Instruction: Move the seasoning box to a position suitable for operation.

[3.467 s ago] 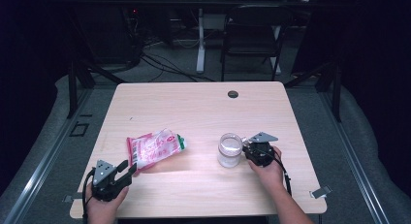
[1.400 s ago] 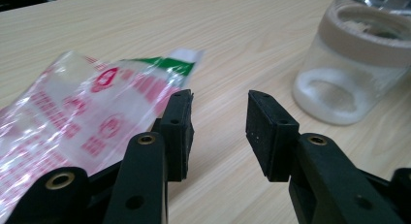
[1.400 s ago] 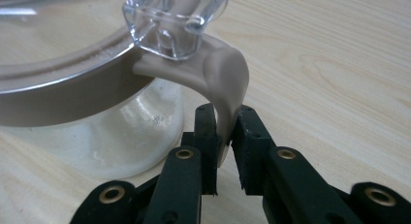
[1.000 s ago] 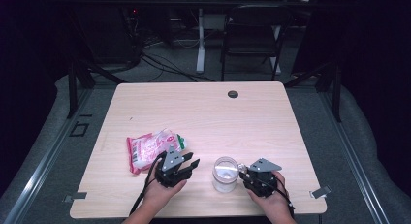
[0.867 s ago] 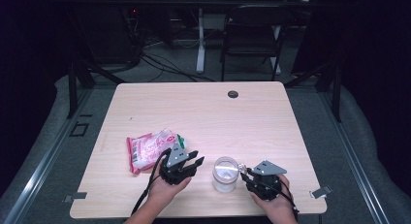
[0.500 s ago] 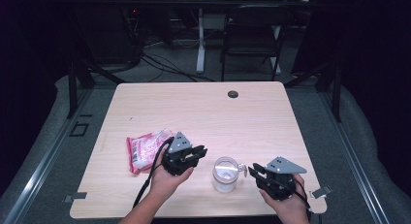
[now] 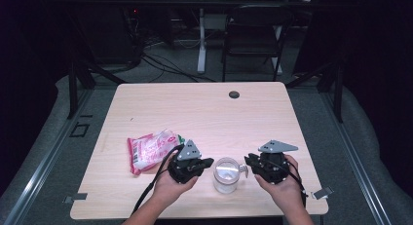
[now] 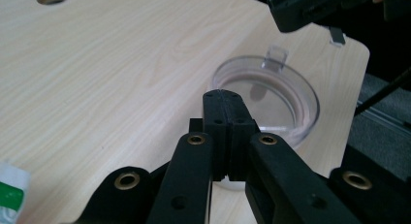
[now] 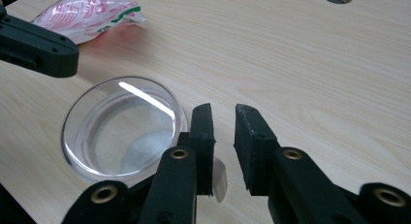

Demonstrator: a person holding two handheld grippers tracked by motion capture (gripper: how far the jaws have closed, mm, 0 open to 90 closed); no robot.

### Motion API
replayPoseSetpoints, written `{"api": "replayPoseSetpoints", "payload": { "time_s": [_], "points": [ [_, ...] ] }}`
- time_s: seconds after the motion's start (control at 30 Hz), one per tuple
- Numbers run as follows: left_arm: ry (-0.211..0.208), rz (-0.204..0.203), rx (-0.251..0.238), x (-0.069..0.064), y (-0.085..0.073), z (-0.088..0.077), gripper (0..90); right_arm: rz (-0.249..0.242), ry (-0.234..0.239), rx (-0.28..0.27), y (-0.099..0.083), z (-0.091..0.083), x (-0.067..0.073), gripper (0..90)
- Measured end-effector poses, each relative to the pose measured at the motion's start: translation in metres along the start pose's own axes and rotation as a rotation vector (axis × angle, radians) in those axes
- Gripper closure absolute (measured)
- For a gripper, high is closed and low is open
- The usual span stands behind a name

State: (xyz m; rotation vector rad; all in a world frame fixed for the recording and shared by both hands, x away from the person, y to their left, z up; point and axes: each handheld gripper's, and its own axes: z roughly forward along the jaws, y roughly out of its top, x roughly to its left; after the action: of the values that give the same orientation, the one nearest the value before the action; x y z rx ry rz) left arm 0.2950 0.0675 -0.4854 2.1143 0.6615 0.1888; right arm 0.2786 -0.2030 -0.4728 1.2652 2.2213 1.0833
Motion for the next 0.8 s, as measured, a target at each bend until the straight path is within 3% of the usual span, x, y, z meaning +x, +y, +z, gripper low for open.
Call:
{"api": "replayPoseSetpoints", "payload": {
  "time_s": [0.47, 0.8],
  "points": [
    [-0.036, -0.013, 0.063, 0.001, -0.019, 0.008, 90.0, 0.027, 0.021, 0.024, -0.005, 0.009, 0.002, 78.4],
    [-0.047, 0.009, 0.114, -0.001, -0.025, 0.018, 90.0, 0.063, 0.052, 0.026, -0.007, 0.008, 0.0, 82.0]
  ]
}}
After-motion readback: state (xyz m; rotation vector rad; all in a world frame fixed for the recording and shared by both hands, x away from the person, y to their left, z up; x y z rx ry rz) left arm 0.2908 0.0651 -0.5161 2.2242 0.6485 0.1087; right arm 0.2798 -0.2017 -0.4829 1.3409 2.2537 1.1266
